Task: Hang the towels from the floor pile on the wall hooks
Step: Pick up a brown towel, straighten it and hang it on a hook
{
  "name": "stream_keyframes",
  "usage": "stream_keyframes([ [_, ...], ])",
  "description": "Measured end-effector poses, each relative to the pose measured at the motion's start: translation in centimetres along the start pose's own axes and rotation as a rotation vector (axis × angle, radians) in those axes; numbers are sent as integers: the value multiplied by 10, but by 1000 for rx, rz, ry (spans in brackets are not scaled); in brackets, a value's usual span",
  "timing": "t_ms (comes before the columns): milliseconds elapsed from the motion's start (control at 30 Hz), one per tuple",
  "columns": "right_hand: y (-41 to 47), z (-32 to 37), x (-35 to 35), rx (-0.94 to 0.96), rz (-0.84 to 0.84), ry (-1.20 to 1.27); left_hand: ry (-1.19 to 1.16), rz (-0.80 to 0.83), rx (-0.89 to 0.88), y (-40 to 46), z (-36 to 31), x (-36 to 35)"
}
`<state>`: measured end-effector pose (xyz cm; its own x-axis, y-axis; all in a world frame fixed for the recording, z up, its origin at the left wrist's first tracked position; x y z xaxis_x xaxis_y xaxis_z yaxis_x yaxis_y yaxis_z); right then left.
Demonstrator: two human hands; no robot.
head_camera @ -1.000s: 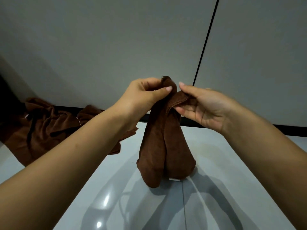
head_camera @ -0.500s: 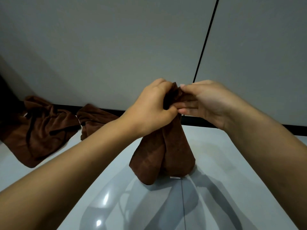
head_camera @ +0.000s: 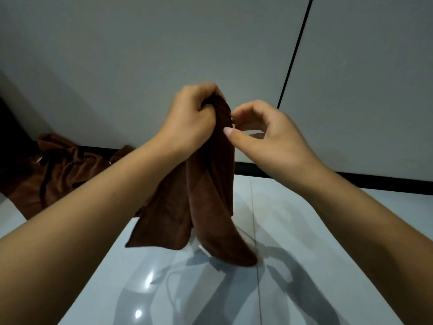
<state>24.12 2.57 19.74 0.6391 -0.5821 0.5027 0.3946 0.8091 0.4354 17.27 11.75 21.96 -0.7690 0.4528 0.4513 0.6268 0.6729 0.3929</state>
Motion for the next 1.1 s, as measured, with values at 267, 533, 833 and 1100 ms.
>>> stream_keyframes([
  [267,-9,29,-27,134,41,-72,-86,-80,-68,1,-19,22],
  [533,-12,41,-32,112,7,-54,-39,-142,-114,-1,-25,31],
  [833,-11,23,-39,-21,36,-13,-20,-177,-113,0,-22,33],
  [1100,-15,0,-48,-104,33,-9,2,-180,-169,-2,-31,33],
])
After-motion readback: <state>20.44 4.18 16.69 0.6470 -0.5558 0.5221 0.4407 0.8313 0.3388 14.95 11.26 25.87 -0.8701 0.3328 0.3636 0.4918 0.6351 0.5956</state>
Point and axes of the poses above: each hand's wrist, its own y-axis towards the middle knuckle, its own x-axis out of the back of the hand, z = x × y, the point moved 9 cm from there along y, towards the middle knuckle, and after that the axes turned 8 degrees about x, right-handed, at the moved point
